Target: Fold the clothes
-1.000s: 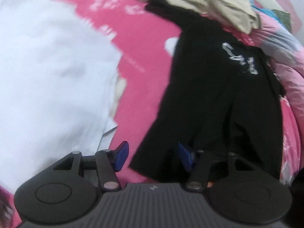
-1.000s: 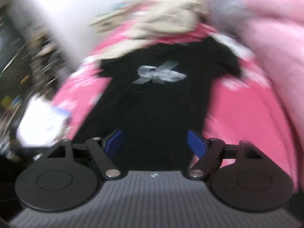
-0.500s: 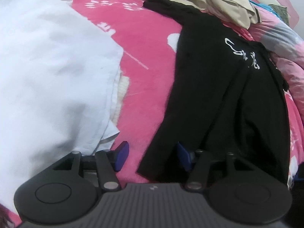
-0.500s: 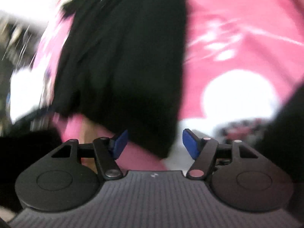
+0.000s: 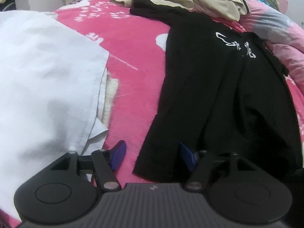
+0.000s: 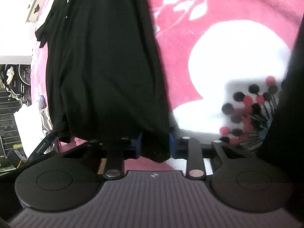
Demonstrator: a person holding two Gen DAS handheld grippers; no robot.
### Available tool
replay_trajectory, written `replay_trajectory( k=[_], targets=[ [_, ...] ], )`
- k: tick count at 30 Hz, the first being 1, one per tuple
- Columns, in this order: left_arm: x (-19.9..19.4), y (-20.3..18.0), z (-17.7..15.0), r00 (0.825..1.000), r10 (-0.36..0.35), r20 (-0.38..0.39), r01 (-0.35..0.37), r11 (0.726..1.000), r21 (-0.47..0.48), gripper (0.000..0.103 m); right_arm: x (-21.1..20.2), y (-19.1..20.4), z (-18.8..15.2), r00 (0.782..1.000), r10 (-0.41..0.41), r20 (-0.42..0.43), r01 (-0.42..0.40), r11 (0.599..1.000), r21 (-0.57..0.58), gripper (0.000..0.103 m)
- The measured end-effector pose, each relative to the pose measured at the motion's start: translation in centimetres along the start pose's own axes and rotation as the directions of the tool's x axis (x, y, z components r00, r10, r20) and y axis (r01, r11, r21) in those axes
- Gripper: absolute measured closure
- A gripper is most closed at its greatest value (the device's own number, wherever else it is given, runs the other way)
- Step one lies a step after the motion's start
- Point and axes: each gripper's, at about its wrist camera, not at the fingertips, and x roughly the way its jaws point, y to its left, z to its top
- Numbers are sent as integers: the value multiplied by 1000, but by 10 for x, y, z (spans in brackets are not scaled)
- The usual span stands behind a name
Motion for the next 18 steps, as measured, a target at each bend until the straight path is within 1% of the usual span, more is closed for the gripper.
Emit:
replay_trajectory(
  k=[1,2,3,4,5,6,7,8,10,11,12,14,16,18],
  targets=[
    [-1,-1,1,1000,3,2,-3,1000,-2,57,2,1,-1,999,29,-16,-29,1000,4,102],
    [-3,3,1,1000,-15,-4,15,1000,-22,69,3,1,-1,998,56,-31,-56,998,15,102],
    [-5,8,3,999,-37,-12,37,998,-48,75,0,0,-2,995,99,-29,-98,995,30,102],
    [-6,15,4,997,-70,-27,67,993,-94,80,-8,-1,0,987,160,-4,-160,986,49,102],
    [-7,22,6,994,-104,-40,97,985,-140,80,-18,-3,3,974,226,30,-228,971,68,102],
    [-8,29,7,989,-136,-53,124,975,-185,79,-32,-3,5,961,268,71,-273,959,70,102],
    [-7,36,7,984,-164,-63,146,963,-226,75,-47,-2,7,947,301,114,-309,949,65,102],
    [-7,42,6,980,-189,-65,167,952,-256,69,-61,-2,8,940,307,146,-317,947,52,102],
    [-6,47,6,972,-226,-62,200,938,-284,60,-86,-1,11,933,298,202,-309,951,21,102],
    [-5,47,7,970,-235,-63,208,936,-286,55,-96,-2,10,937,277,214,-286,958,12,102],
    [-5,45,7,969,-237,-64,210,937,-279,52,-103,-4,9,943,248,221,-255,967,5,102],
    [-3,40,8,969,-238,-68,213,941,-264,42,-114,-6,6,953,194,233,-198,980,-6,102],
    [-1,31,9,973,-221,-72,201,954,-221,39,-127,-13,2,955,153,253,-156,988,-10,102],
    [-1,22,7,978,-197,-72,183,969,-164,38,-133,-24,0,952,140,272,-146,989,4,102]
  ],
)
